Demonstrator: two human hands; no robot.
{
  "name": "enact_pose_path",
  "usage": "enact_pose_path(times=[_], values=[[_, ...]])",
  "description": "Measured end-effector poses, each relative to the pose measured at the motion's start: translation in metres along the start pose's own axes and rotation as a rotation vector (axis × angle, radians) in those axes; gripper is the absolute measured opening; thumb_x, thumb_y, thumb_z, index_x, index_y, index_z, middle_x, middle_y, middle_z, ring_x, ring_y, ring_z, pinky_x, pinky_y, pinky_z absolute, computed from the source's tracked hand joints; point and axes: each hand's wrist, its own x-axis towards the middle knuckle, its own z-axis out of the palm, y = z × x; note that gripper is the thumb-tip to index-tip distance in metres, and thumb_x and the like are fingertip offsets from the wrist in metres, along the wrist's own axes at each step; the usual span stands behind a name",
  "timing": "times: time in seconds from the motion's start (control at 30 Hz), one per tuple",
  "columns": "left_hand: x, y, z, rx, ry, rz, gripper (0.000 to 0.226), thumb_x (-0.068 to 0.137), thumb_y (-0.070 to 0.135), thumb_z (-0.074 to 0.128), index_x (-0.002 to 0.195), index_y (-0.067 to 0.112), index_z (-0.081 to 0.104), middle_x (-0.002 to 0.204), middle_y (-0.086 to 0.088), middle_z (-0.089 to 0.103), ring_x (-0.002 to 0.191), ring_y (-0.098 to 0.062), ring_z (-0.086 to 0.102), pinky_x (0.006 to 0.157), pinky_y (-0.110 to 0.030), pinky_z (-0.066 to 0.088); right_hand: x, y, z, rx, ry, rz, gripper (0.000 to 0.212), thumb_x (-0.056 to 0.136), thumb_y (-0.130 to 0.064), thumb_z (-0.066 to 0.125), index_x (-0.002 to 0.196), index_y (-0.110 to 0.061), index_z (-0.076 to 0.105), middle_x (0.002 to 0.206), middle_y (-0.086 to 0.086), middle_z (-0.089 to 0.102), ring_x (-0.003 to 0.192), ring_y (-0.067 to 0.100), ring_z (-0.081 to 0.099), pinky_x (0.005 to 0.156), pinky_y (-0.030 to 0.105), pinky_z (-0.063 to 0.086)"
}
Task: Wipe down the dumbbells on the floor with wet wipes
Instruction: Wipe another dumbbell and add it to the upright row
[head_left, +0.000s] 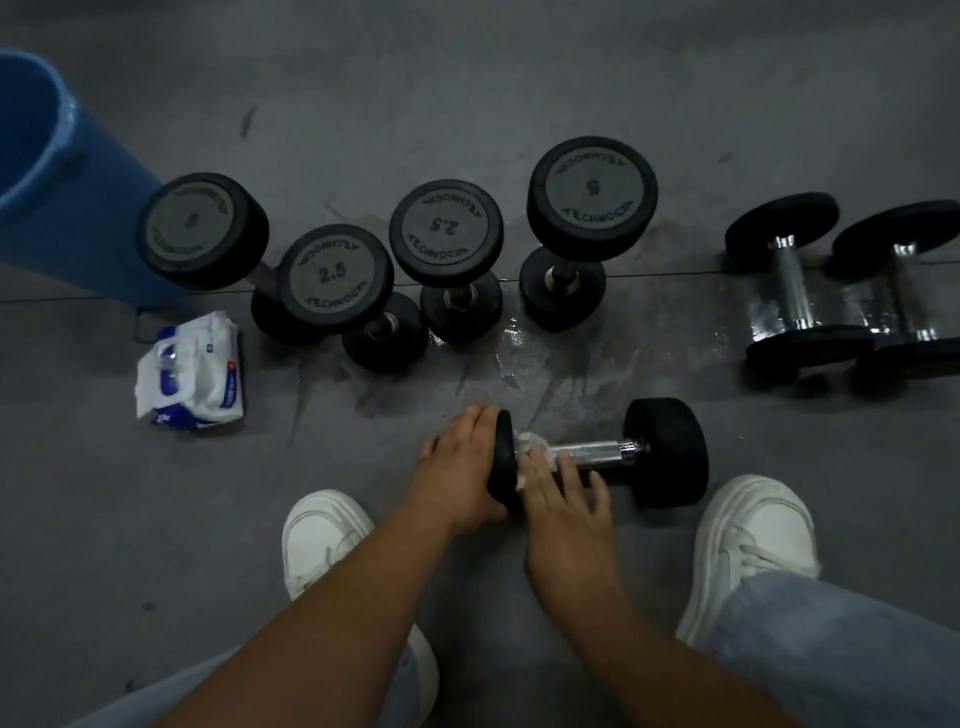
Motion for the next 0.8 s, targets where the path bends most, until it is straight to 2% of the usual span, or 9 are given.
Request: enact_pose_path(times=[0.07, 0.17, 0.27, 0.33, 0.4, 0.47, 0.6, 0.73, 0.8], values=[[0.0, 0.0, 0.0, -0.011, 0.007, -0.004, 0.119, 0.058, 0.036, 0.084, 0.153, 0.025, 0.013, 0.159, 0.004, 0.015, 0.145, -0.018, 0.025, 0.118, -0.041, 0.023, 0.013, 0.001, -0.003, -0.111, 0.018, -0.004, 0.072, 0.071, -0.016, 0.058, 0.142, -0.012, 0.047, 0.149, 0.004, 0.044, 0.138, 0.03, 0.038, 0.108, 0.053, 0.019], [0.001, 0.0, -0.001, 0.007, 0.011, -0.002, 0.118, 0.058, 0.036, 0.084, 0.152, 0.025, 0.014, 0.158, 0.004, 0.015, 0.145, -0.017, 0.024, 0.117, -0.037, 0.022, 0.045, 0.002, -0.006, -0.139, -0.098, 0.031, 0.069, 0.077, -0.031, 0.067, 0.142, -0.016, 0.046, 0.147, 0.001, 0.044, 0.142, 0.03, 0.029, 0.112, 0.055, 0.01], [-0.003, 0.001, 0.0, 0.001, 0.02, 0.008, 0.117, 0.06, 0.035, 0.084, 0.153, 0.026, 0.012, 0.158, 0.005, 0.013, 0.145, -0.017, 0.023, 0.118, -0.038, 0.021, 0.018, -0.001, -0.008, -0.074, -0.1, 0.045, 0.081, 0.066, -0.023, 0.073, 0.142, -0.014, 0.047, 0.149, 0.004, 0.043, 0.139, 0.029, 0.036, 0.109, 0.055, 0.021], [-0.002, 0.001, -0.001, 0.003, 0.014, 0.009, 0.117, 0.061, 0.035, 0.084, 0.153, 0.026, 0.012, 0.158, 0.005, 0.012, 0.144, -0.017, 0.023, 0.118, -0.038, 0.021, 0.009, 0.002, -0.009, -0.097, -0.111, -0.006, 0.082, 0.063, -0.021, 0.074, 0.14, -0.013, 0.049, 0.148, 0.004, 0.044, 0.137, 0.03, 0.039, 0.108, 0.055, 0.02], [0.002, 0.0, -0.004, 0.02, 0.001, 0.011, 0.118, 0.06, 0.038, 0.084, 0.153, 0.025, 0.013, 0.159, 0.005, 0.014, 0.145, -0.017, 0.022, 0.118, -0.039, 0.022, 0.03, 0.009, -0.012, -0.136, -0.07, -0.052, 0.076, 0.07, -0.027, 0.072, 0.142, -0.016, 0.047, 0.149, 0.002, 0.043, 0.141, 0.031, 0.032, 0.111, 0.055, 0.014], [0.004, 0.0, -0.006, 0.024, -0.007, 0.004, 0.117, 0.06, 0.038, 0.084, 0.152, 0.025, 0.014, 0.159, 0.004, 0.015, 0.147, -0.016, 0.02, 0.118, -0.039, 0.022, 0.038, 0.005, -0.015, -0.113, -0.106, -0.021, 0.076, 0.079, -0.03, 0.065, 0.148, -0.017, 0.036, 0.155, 0.001, 0.033, 0.146, 0.03, 0.02, 0.114, 0.054, 0.006], [0.001, 0.003, -0.006, -0.005, -0.011, -0.003, 0.115, 0.059, 0.04, 0.084, 0.151, 0.028, 0.017, 0.156, 0.005, 0.019, 0.142, -0.019, 0.028, 0.116, -0.04, 0.026, 0.001, 0.0, -0.011, -0.066, -0.149, 0.0, 0.092, 0.057, -0.019, 0.075, 0.144, -0.012, 0.044, 0.151, 0.003, 0.039, 0.137, 0.03, 0.038, 0.108, 0.054, 0.017], [0.007, 0.003, -0.013, 0.042, -0.042, -0.004, 0.118, 0.061, 0.039, 0.085, 0.153, 0.024, 0.013, 0.159, 0.003, 0.014, 0.146, -0.019, 0.02, 0.116, -0.039, 0.02, 0.036, 0.006, -0.017, -0.141, -0.084, -0.041, 0.079, 0.08, -0.027, 0.062, 0.151, -0.016, 0.03, 0.156, 0.002, 0.03, 0.147, 0.03, 0.016, 0.115, 0.056, 0.003], [0.006, 0.003, -0.015, 0.041, -0.056, -0.006, 0.118, 0.062, 0.038, 0.085, 0.153, 0.024, 0.011, 0.16, 0.003, 0.011, 0.147, -0.018, 0.017, 0.116, -0.039, 0.018, 0.031, 0.0, -0.017, -0.14, -0.115, 0.017, 0.081, 0.078, -0.027, 0.064, 0.151, -0.017, 0.029, 0.158, 0.002, 0.024, 0.147, 0.03, 0.014, 0.114, 0.056, 0.006]])
